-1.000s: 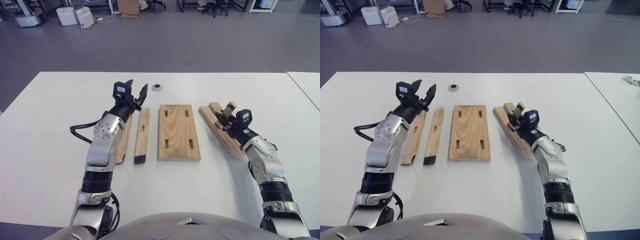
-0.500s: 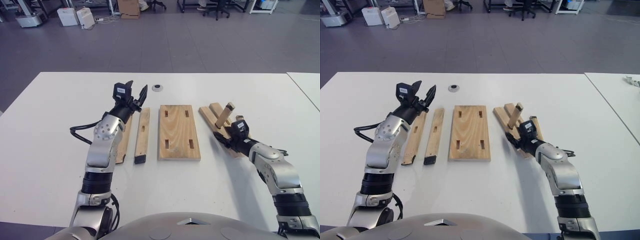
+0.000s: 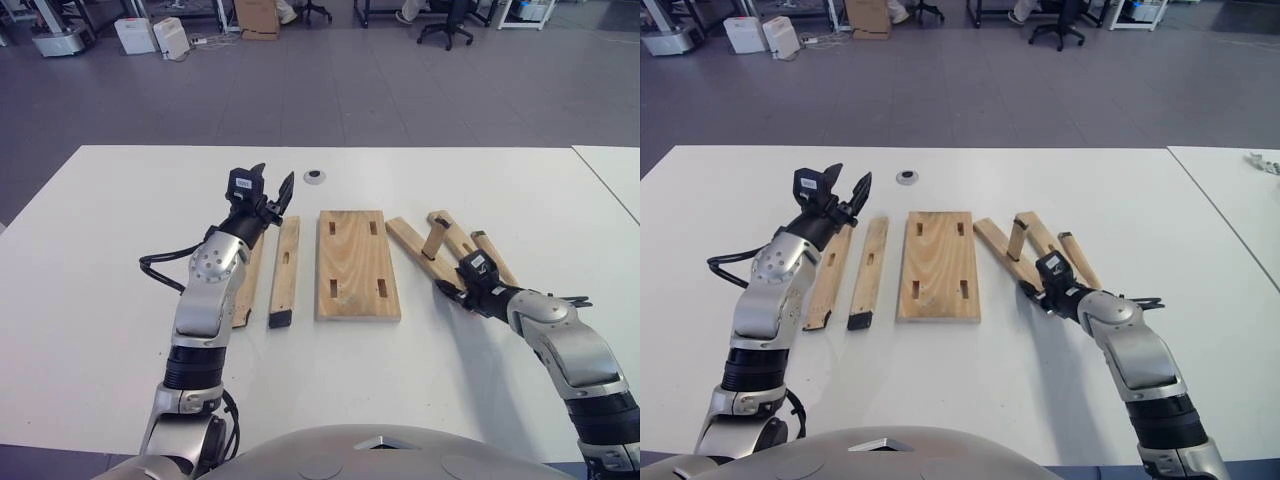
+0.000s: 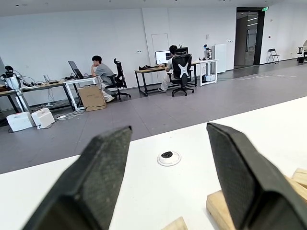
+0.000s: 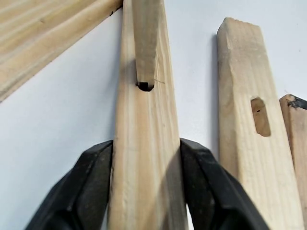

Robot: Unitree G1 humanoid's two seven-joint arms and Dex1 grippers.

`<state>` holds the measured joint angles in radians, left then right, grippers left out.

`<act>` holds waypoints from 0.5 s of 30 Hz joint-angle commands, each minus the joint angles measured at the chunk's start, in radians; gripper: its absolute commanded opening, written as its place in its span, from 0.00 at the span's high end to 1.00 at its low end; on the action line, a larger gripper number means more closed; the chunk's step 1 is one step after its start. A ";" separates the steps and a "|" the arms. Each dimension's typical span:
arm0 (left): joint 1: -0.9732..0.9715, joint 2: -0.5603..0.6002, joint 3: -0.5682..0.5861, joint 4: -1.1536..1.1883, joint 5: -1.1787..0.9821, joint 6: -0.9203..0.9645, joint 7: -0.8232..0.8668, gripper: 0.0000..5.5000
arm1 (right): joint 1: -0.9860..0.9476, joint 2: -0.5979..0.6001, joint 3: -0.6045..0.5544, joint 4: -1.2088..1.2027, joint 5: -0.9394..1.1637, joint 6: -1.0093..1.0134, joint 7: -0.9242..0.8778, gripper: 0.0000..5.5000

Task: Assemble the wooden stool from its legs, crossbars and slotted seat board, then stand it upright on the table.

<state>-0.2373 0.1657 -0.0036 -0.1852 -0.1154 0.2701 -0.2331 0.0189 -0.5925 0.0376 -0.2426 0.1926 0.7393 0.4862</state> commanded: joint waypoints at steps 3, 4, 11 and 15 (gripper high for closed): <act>-0.010 -0.031 0.015 0.015 -0.069 0.063 -0.015 0.48 | -0.059 0.070 -0.096 0.040 0.053 0.016 -0.032 0.62; -0.023 -0.047 0.016 0.023 -0.111 0.116 -0.027 0.45 | -0.069 0.068 -0.108 0.026 0.064 -0.010 -0.018 0.62; -0.222 -0.304 0.207 0.093 -0.567 0.471 0.108 0.35 | -0.162 0.039 -0.131 -0.132 0.195 -0.131 0.160 0.62; -0.278 -0.372 0.290 0.113 -0.744 0.568 0.206 0.35 | -0.225 0.059 -0.122 -0.208 0.279 -0.121 0.192 0.62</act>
<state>-0.4926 -0.1778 0.2574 -0.0795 -0.8089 0.7999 -0.0785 -0.1712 -0.5404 -0.0818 -0.4138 0.4377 0.6186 0.6694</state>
